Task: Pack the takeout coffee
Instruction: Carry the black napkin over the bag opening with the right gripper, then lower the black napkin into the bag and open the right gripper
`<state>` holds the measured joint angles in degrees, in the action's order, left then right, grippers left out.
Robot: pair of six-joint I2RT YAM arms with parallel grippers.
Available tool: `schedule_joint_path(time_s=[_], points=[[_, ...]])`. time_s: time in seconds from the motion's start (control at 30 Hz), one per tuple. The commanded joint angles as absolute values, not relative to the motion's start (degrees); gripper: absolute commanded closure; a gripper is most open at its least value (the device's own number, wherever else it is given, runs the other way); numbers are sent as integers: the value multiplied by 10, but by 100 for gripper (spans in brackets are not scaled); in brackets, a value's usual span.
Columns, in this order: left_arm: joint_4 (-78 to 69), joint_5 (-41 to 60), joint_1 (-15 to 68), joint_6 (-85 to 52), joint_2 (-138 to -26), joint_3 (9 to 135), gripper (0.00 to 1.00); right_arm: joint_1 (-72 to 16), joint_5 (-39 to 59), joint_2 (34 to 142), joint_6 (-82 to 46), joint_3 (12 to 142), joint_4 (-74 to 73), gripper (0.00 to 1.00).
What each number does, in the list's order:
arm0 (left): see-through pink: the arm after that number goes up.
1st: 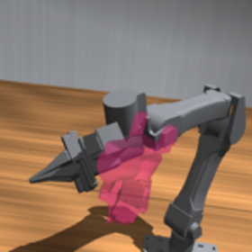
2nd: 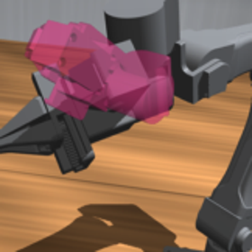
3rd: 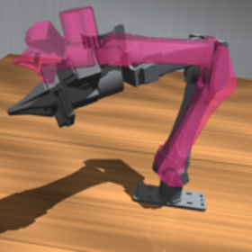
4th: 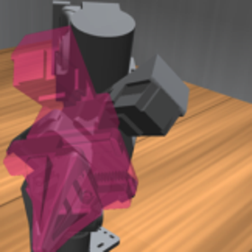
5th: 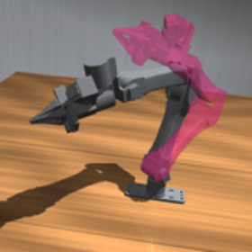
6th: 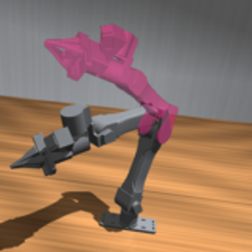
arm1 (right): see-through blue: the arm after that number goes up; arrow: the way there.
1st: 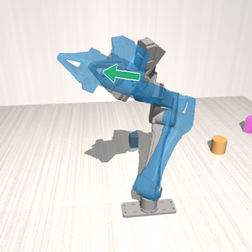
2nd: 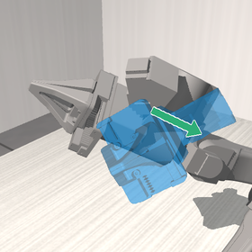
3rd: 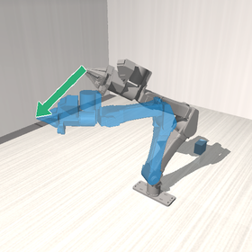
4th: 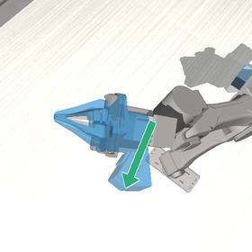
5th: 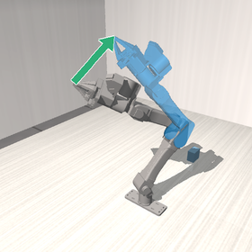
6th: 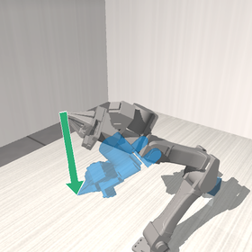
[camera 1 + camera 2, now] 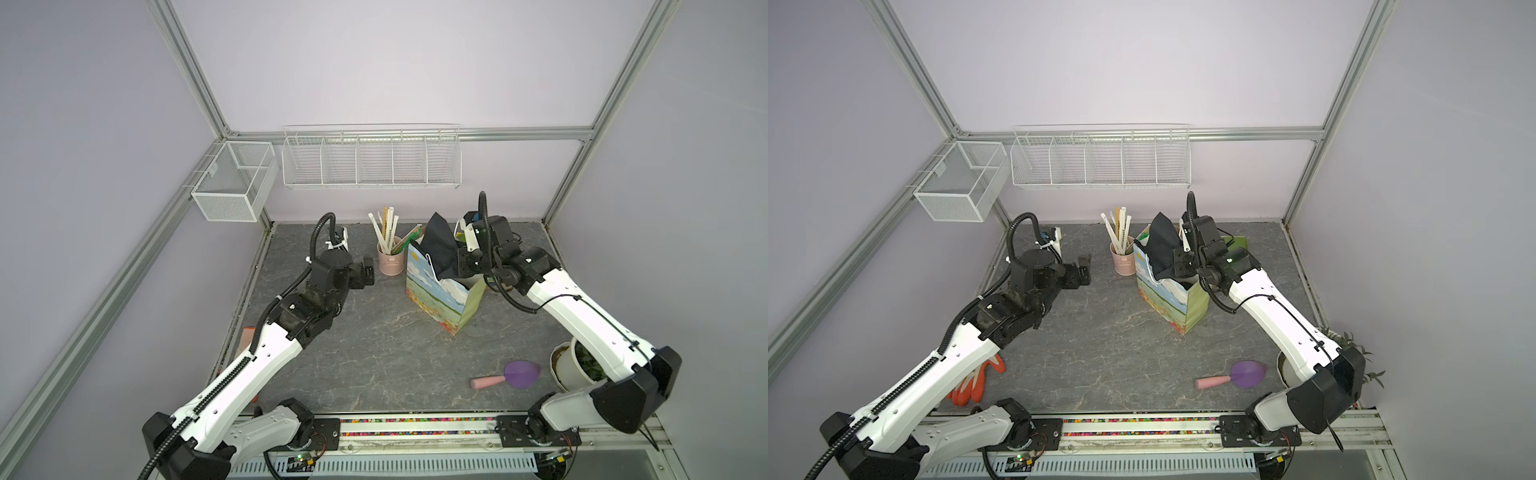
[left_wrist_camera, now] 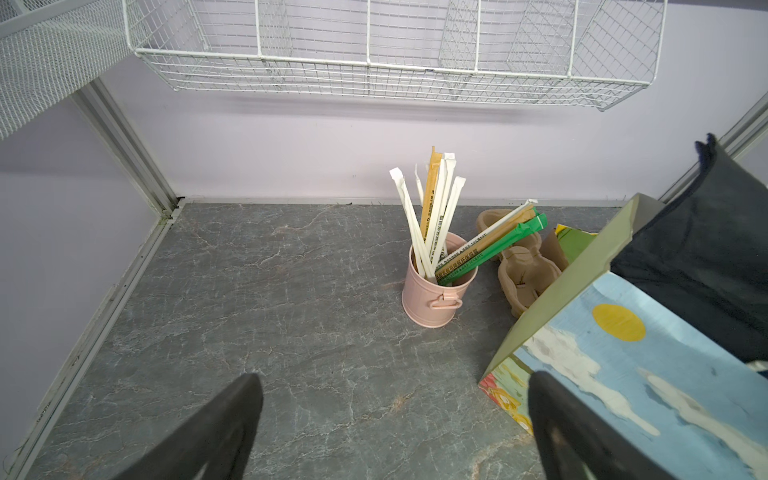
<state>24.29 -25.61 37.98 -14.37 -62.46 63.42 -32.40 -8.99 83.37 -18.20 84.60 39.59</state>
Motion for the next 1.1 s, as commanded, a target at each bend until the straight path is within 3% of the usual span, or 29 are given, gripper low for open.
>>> schedule_joint_path(time_s=[0.0, 0.37, 0.5, 0.73, 1.07], points=[[241, -251, 377, -147, -625, 628, 1, -328, -94, 846, -186, 843, 396, 93], [240, -245, 377, -146, -626, 628, 0, -328, -96, 859, -192, 849, 412, 93], [240, -243, 377, -146, -627, 628, 0, -328, -98, 855, -191, 866, 424, 87], [240, -243, 377, -146, -627, 628, 0, -328, -95, 842, -188, 886, 437, 68], [240, -241, 377, -146, -631, 627, 0, -328, -67, 843, -185, 931, 455, 64]])
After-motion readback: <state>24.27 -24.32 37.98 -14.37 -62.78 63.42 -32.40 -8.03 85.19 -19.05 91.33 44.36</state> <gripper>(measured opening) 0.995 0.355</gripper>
